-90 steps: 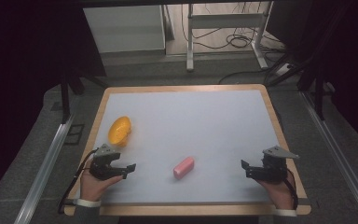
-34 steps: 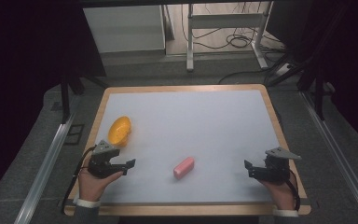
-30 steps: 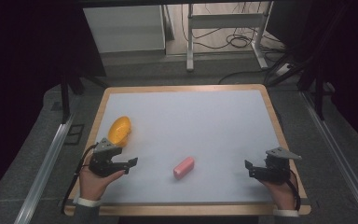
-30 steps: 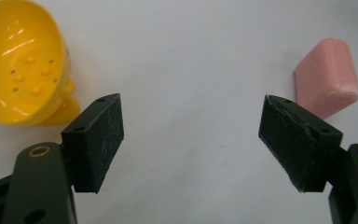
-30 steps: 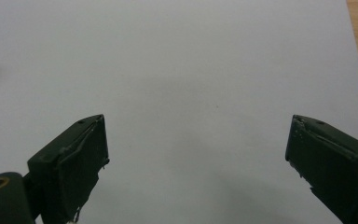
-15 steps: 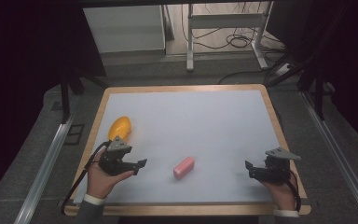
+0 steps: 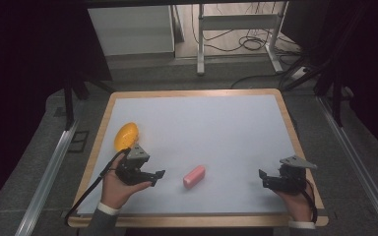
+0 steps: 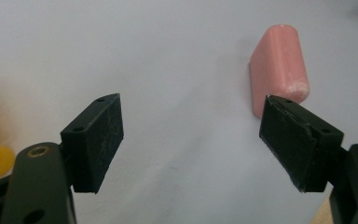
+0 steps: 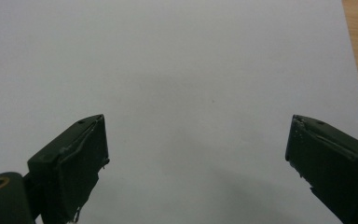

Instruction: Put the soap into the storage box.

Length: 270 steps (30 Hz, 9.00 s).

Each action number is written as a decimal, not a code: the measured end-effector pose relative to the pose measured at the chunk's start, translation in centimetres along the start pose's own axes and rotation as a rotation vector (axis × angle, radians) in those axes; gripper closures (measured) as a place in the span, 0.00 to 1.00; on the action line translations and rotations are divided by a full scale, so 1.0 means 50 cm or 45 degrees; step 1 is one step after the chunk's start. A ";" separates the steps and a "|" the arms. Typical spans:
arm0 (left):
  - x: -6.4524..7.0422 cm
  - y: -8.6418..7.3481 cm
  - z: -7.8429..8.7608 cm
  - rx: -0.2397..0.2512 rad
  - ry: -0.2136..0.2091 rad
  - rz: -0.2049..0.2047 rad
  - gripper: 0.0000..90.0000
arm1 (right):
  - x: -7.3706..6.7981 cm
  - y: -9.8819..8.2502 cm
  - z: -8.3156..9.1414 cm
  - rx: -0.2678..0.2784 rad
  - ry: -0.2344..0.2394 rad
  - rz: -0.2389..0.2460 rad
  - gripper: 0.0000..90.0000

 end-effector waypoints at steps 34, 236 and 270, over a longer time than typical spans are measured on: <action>0.073 0.042 -0.069 -0.072 -0.093 -0.100 0.24 | 0.001 0.004 0.003 0.021 -0.008 0.009 0.06; -0.212 0.030 0.010 -0.099 0.262 0.147 0.67 | 0.010 -0.013 -0.007 -0.014 -0.057 0.023 0.07; -0.317 0.011 -0.012 -0.132 0.365 0.273 0.67 | 0.014 -0.014 -0.005 -0.019 -0.068 0.020 0.07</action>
Point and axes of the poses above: each handheld gripper's, and its own axes: z roughly backward along the jaws, y roughly out of its top, x roughly to its right, the point moved 9 cm from there along -z, roughly forward along the jaws, and after that the axes turned 14 degrees about x, right-handed, at the moved point
